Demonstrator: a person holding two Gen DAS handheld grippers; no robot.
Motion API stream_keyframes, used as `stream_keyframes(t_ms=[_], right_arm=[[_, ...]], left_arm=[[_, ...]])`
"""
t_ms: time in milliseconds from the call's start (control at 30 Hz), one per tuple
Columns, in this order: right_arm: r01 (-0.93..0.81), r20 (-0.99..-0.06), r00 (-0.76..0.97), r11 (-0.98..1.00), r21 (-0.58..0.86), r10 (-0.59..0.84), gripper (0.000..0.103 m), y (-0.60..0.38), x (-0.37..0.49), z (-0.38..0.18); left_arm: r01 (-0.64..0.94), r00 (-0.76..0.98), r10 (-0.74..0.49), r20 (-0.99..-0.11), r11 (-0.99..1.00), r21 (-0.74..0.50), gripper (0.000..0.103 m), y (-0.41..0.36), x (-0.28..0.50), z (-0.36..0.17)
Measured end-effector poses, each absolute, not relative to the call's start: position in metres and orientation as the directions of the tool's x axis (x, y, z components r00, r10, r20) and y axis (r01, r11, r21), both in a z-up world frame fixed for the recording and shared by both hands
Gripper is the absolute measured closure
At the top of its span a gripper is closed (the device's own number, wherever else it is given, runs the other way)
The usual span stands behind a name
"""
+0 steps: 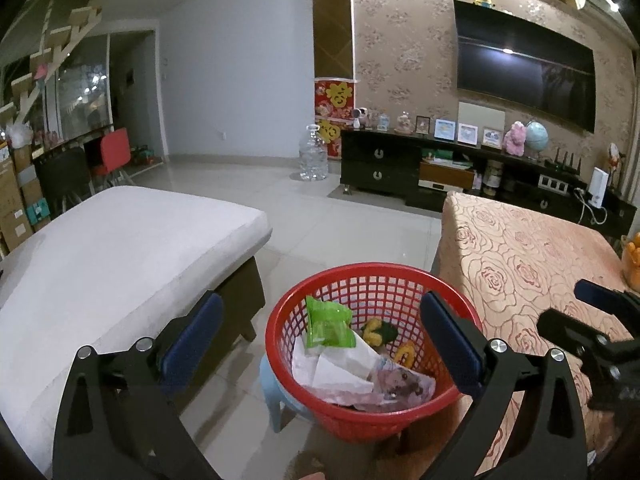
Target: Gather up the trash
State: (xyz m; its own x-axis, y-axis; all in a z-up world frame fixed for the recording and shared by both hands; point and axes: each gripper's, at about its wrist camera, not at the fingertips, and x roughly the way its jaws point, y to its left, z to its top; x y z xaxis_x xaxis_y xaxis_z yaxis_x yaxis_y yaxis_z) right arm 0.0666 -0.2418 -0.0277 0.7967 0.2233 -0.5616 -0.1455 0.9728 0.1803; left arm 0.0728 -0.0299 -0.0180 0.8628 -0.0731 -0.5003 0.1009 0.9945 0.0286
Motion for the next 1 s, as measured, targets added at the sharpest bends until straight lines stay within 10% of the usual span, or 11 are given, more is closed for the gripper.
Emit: stream_keyframes(t_ms=[1000], right_arm=[[-0.15, -0.569, 0.795, 0.977, 0.15, 0.21, 0.007, -0.227, 0.077, -0.035]], left_arm=[[0.062, 0.863, -0.05, -0.502, 0.998, 0.008, 0.008, -0.019, 0.067, -0.027]])
